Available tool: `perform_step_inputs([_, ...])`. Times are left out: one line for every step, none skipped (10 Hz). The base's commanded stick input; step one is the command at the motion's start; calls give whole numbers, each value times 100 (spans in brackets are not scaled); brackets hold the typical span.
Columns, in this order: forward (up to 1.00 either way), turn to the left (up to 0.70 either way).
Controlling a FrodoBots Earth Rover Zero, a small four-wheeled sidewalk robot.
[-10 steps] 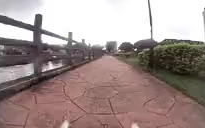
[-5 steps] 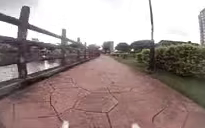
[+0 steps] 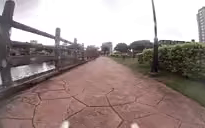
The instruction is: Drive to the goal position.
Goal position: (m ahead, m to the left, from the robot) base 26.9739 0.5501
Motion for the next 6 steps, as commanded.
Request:
perform_step_inputs([70, 0])
perform_step_inputs([70, 0])
perform_step_inputs([70, 0])
perform_step_inputs([70, 0])
perform_step_inputs([70, 0])
perform_step_inputs([70, 0])
